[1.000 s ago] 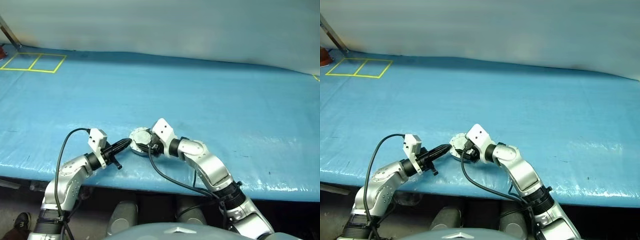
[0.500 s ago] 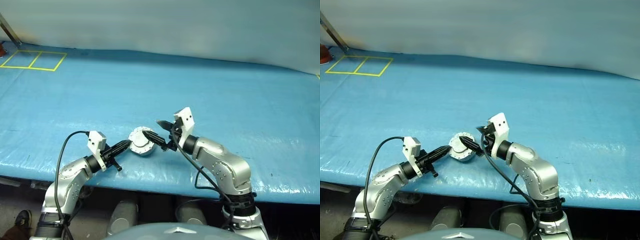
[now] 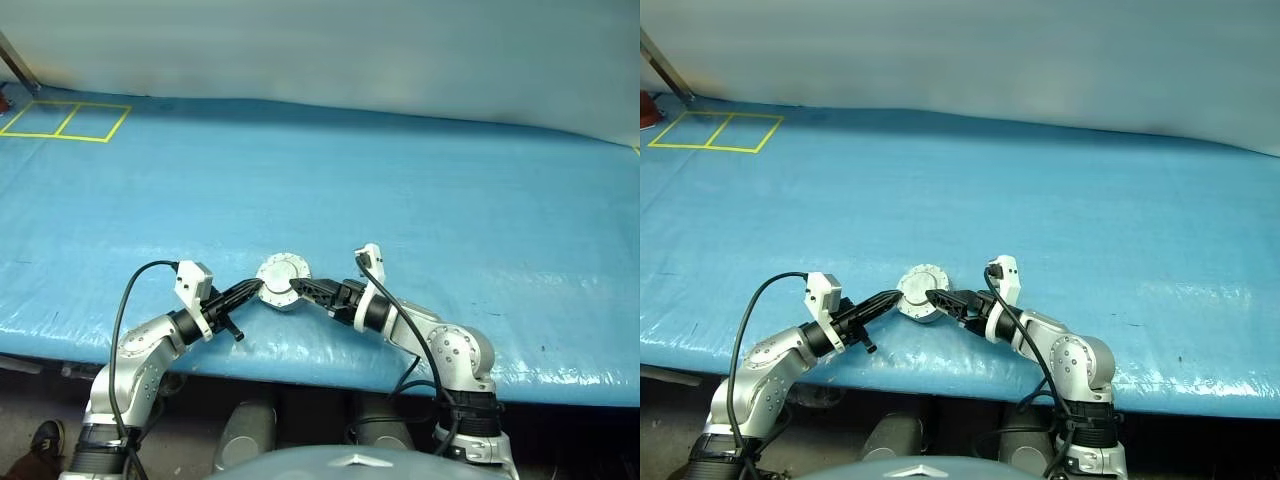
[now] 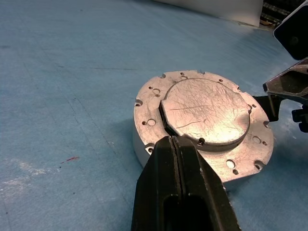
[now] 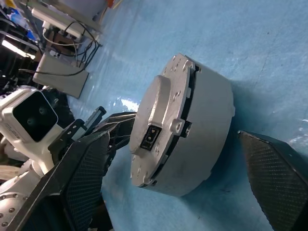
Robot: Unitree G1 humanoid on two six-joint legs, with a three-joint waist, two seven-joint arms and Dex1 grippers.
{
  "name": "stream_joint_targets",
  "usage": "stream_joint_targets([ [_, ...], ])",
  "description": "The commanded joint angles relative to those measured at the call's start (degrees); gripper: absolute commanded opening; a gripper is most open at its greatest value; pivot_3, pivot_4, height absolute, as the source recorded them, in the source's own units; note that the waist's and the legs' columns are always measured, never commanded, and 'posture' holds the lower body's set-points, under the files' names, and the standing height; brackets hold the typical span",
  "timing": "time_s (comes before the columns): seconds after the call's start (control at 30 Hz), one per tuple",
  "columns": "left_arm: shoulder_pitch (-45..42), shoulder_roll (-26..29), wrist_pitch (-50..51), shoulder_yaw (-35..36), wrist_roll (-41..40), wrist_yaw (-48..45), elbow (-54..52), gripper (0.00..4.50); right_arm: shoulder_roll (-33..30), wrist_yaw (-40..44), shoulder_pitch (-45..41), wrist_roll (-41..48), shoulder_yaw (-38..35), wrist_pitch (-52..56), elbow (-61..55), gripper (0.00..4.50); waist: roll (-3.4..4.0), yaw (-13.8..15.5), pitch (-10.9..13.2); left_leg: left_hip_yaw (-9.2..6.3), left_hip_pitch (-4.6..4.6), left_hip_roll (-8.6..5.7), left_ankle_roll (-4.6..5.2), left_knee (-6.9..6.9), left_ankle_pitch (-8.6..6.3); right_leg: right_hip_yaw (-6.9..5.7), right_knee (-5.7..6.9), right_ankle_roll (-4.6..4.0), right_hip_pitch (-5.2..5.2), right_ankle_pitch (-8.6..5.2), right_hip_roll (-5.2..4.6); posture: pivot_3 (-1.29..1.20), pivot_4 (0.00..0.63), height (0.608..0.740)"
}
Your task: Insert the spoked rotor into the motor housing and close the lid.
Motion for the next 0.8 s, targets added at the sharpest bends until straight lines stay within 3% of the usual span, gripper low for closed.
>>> stream_joint_targets([
  [0.03, 0.8, 0.3, 0.5, -0.8, 1.4, 0.4, 0.9, 0.0, 1.6, -0.2, -0.6, 3.7, -1.5, 0.7, 1.2, 4.08, 0.0, 0.0, 0.0, 0.0, 0.0, 0.0, 0.0, 0.0, 0.0, 0.0, 0.01, 0.0, 0.0, 0.0, 0.0, 0.0, 0.15, 0.74],
  [0.33, 1.0, 0.2, 0.1, -0.9, 1.8, 0.4, 1.3, 0.0, 2.8, -2.0, -1.0, 7.3, -3.2, 1.6, 3.3, 1.47, 0.01, -0.4, 0.0, 0.0, 0.01, 0.02, 0.0, 0.0, 0.0, 0.0, 0.04, 0.0, -0.01, 0.0, 0.03, 0.0, 0.15, 0.74],
  [0.47, 0.9, 0.2, -0.2, -0.9, 1.9, 0.3, 1.6, 0.0, 2.4, -2.7, -0.8, 7.0, -2.4, 1.6, 3.8, 1.26, 0.01, -0.5, 0.0, 0.0, 0.01, 0.01, 0.0, 0.01, 0.0, 0.0, 0.03, 0.0, -0.01, 0.0, 0.02, 0.0, 0.15, 0.74],
  [0.8, 1.1, -0.6, -1.8, -0.1, 1.2, 0.5, 2.2, 0.0, 1.3, -3.2, -1.2, 6.9, -1.4, 0.7, 3.5, 1.25, 0.02, -0.7, 0.0, 0.0, 0.06, 0.02, 0.0, 0.01, 0.0, 0.0, 0.04, 0.0, 0.0, 0.0, 0.02, 0.0, 0.15, 0.74],
])
